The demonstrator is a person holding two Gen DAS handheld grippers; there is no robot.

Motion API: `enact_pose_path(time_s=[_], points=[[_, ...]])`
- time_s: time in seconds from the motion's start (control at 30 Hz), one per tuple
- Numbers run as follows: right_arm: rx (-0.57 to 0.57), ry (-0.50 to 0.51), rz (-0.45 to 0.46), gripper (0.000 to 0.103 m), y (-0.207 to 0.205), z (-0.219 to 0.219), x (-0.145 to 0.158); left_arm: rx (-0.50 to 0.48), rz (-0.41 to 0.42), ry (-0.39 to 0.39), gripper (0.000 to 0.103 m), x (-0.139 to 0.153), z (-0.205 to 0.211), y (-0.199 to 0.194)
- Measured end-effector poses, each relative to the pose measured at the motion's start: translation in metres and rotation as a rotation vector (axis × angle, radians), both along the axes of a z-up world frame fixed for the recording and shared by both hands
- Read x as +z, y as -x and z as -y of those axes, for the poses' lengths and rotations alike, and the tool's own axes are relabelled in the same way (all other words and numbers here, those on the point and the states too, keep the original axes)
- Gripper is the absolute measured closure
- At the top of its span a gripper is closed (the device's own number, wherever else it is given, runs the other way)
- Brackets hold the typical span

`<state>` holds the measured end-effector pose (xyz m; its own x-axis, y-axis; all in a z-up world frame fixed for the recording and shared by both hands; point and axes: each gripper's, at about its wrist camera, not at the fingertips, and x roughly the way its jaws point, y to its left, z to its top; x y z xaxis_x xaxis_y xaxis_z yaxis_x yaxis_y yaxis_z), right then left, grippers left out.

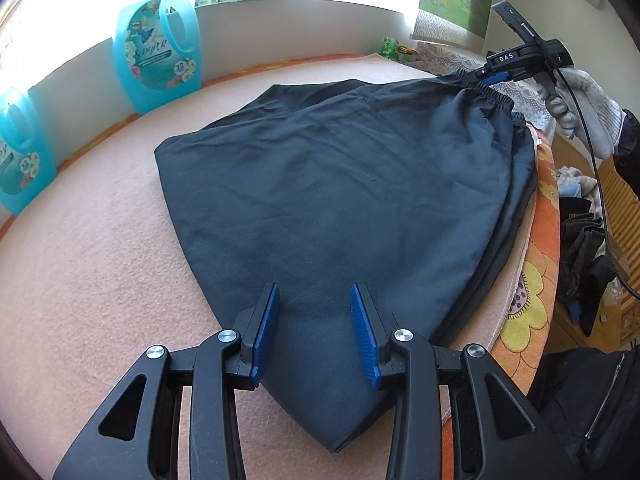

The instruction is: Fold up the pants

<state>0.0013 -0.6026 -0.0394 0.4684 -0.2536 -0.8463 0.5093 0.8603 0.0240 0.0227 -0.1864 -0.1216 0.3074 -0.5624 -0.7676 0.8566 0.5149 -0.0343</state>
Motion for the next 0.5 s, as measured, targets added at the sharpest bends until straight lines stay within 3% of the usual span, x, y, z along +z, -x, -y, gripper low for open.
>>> enact_pose_path(time_s=[0.2, 0.5], points=[[0.098, 0.032, 0.093, 0.057, -0.001, -0.037, 0.034, 0.075, -0.024, 0.054, 0.068, 0.009, -0.020, -0.009], [0.337, -0.077, 0.153, 0.057, -0.044, -0.126, 0.042, 0.190, -0.131, 0.115, 0.068, 0.000, -0.046, -0.014]])
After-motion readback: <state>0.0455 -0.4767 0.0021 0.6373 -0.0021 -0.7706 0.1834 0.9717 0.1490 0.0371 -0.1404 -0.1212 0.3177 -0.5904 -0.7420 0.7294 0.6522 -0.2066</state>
